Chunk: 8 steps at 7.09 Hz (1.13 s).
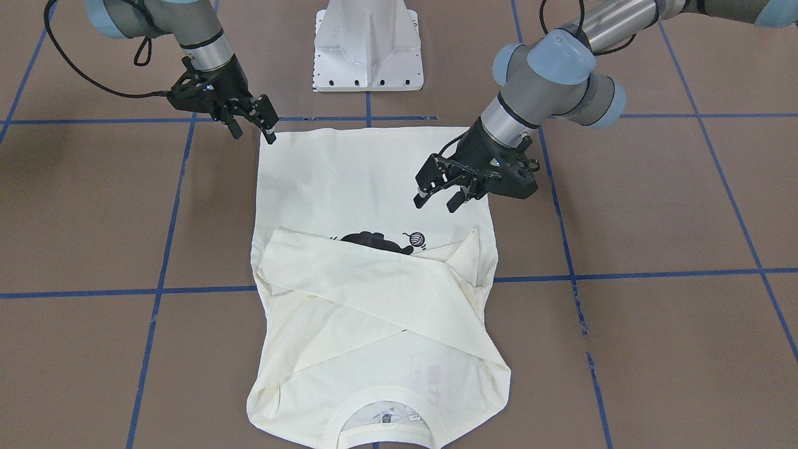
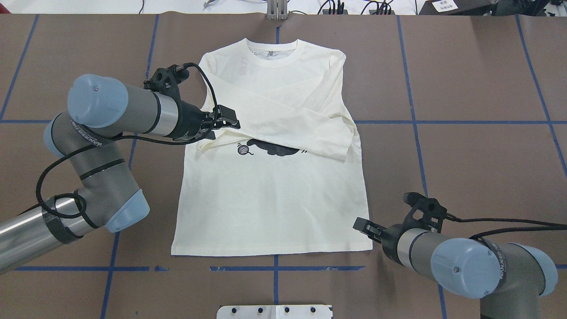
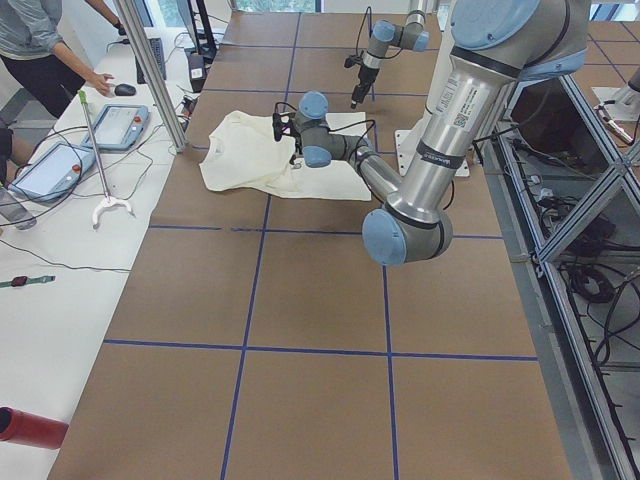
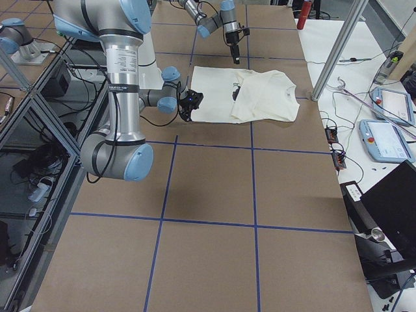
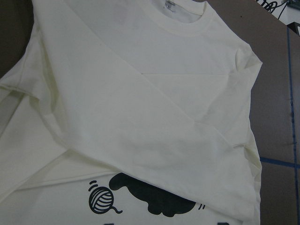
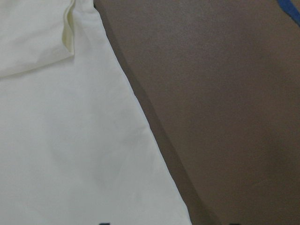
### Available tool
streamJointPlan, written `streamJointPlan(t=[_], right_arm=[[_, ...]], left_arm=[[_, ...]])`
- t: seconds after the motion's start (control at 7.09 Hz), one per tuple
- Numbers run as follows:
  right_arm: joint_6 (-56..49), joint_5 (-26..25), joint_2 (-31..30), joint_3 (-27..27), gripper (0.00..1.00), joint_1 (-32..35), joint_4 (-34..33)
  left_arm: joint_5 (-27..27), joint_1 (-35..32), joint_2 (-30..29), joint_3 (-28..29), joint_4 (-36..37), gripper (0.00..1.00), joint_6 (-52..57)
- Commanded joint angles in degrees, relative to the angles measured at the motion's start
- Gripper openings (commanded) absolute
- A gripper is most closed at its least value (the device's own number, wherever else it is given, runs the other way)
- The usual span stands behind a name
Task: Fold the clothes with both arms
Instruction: 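Release the sleeve with the left gripper while the right gripper moves to the hem corner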
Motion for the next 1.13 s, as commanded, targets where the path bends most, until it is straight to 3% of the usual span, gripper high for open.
streamJointPlan(t=[0.0,0.71,0.99], right_arm=[[1.0,-1.7,-0.1,0.2,0.87,-1.5,-2.5],[4.9,-4.7,0.4,0.1,0.85,-5.5,-7.3],[4.9,-5.0,2.1,-0.2,0.73,-6.1,-7.4]], left_arm=[[0.0,0.1,0.1,-0.1,0.0,0.81,-0.1],[0.2,0.6,-0.1,0.0,0.0,0.84,-2.0],[0.3,0.6,0.1,0.1,0.0,0.84,-2.0]])
